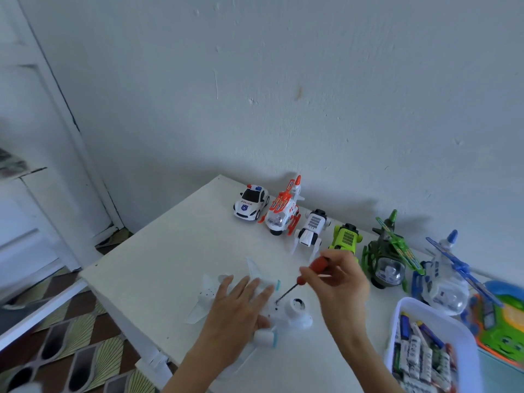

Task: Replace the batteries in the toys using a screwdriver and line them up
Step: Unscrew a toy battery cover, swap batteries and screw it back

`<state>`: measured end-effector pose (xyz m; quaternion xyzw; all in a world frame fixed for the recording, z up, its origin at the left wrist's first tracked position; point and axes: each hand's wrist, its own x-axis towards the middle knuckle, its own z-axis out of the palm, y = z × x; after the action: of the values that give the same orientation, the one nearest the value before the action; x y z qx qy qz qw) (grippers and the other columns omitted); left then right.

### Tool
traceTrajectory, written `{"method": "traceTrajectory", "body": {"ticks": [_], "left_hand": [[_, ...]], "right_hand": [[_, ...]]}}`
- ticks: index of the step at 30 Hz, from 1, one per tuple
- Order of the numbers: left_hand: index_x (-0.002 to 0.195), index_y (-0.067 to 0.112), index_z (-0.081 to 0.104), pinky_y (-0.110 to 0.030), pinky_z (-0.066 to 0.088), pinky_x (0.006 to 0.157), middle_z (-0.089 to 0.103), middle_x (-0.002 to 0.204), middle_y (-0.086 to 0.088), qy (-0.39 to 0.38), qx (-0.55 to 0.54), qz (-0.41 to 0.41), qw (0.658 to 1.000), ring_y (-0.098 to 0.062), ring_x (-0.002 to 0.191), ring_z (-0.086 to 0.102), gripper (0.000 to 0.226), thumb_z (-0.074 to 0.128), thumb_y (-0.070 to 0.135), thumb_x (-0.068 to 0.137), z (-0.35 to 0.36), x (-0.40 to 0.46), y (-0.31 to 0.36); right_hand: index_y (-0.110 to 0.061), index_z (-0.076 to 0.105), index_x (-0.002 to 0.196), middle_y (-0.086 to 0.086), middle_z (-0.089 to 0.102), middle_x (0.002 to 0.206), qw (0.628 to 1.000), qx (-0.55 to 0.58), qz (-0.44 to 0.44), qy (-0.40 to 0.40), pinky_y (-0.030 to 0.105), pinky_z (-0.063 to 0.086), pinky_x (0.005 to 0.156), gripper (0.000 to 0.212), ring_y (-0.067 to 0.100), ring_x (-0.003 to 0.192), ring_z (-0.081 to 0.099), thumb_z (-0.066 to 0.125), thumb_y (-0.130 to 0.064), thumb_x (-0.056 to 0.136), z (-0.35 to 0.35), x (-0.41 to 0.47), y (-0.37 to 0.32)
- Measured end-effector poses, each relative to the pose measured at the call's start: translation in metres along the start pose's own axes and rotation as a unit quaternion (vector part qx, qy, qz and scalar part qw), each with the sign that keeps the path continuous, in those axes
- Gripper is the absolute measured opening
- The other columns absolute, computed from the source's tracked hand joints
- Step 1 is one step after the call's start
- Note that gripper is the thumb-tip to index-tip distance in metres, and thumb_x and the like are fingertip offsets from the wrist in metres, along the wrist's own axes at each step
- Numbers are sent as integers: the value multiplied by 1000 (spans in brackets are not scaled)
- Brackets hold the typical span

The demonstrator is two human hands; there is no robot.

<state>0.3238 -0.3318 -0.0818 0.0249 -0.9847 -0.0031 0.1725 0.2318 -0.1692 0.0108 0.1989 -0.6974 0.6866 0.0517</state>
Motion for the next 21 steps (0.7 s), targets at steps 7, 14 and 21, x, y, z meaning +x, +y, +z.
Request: {"method": "traceTrajectory", "body": {"ticks": [7, 14, 21], "left_hand": [[82, 24, 77, -41, 33, 83, 71, 71, 5, 19, 43, 5, 999, -14, 58, 66, 57, 35, 61, 72, -2, 17, -12], [71, 31, 77, -34, 30, 77, 67, 60, 17, 61, 19, -17, 998, -4, 48, 61, 55, 35, 67, 74, -25, 32, -11], [84, 44, 75, -18, 38, 72, 69, 71, 27, -1, -98, -35, 995, 8, 64, 64, 79, 5, 82, 84, -84, 81, 49]], "right_hand": [[-16, 48, 66, 7, 62, 56, 964, -164, 170, 120, 24, 38, 48, 34, 19, 47, 51, 79, -2, 68, -29, -18, 58], [-21, 28, 72, 2, 30, 73, 929, -358, 65, -67, 16, 21, 41, 40, 24, 43, 51, 68, -18, 63, -37, -43, 107], [-19, 42, 126, 13, 46, 126, 905, -389, -168, 47, 29, 50, 81, 69, 29, 103, 55, 68, -45, 67, -75, -20, 50]]}}
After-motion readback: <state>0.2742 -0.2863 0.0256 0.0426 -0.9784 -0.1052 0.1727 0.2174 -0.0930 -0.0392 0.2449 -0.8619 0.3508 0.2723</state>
